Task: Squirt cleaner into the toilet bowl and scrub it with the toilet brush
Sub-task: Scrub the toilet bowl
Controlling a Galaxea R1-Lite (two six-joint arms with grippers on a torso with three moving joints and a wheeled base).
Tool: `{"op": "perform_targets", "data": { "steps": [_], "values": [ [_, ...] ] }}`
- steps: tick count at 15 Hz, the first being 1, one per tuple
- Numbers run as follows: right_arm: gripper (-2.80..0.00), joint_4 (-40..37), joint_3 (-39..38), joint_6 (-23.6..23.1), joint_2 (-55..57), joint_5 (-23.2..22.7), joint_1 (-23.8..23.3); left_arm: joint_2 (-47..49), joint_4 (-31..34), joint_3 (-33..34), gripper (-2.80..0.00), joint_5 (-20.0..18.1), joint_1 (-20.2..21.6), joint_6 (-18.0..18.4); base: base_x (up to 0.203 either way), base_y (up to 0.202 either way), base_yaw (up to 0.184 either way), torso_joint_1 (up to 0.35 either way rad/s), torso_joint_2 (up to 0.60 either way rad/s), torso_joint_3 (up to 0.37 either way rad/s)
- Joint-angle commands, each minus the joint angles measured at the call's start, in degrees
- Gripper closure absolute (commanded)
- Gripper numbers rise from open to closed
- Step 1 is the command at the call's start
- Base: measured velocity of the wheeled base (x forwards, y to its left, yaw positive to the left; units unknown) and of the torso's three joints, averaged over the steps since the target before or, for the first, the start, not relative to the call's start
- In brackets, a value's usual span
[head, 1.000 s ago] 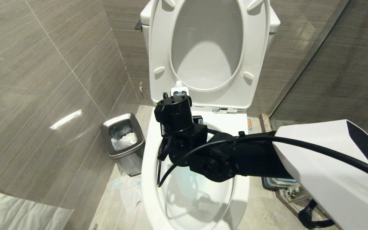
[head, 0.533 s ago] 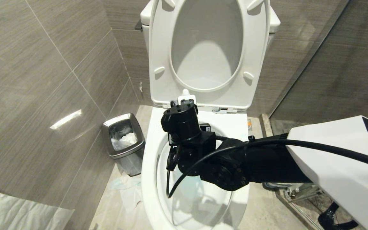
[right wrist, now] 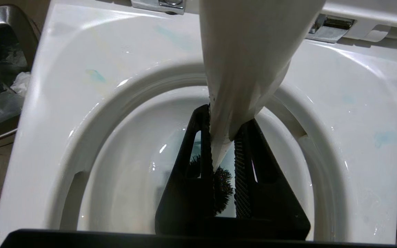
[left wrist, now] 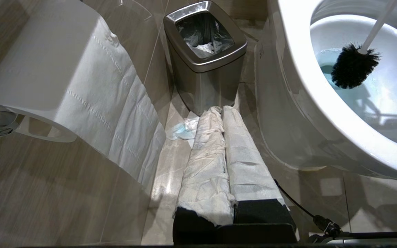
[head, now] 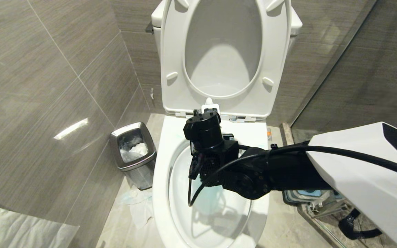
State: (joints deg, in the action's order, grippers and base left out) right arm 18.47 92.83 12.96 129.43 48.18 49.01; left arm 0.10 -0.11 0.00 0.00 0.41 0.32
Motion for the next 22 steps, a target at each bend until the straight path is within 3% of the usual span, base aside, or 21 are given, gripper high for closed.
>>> {"op": "perform_targets", "data": {
  "steps": [1, 22],
  "values": [
    [0.00, 0.33, 1.06, 0.06, 1.89, 0.25, -0.46, -0.01, 0.01, 0.00, 0.00, 0.00, 0.02, 0.03, 0.000, 0.000, 0.000, 0.000, 0.00, 0.000],
    [0.00, 0.16, 11.56, -0.57, 12.92, 0.51, -3.64, -0.01, -0.01, 0.00, 0.00, 0.00, 0.02, 0.03, 0.000, 0.000, 0.000, 0.000, 0.00, 0.000]
  ]
}}
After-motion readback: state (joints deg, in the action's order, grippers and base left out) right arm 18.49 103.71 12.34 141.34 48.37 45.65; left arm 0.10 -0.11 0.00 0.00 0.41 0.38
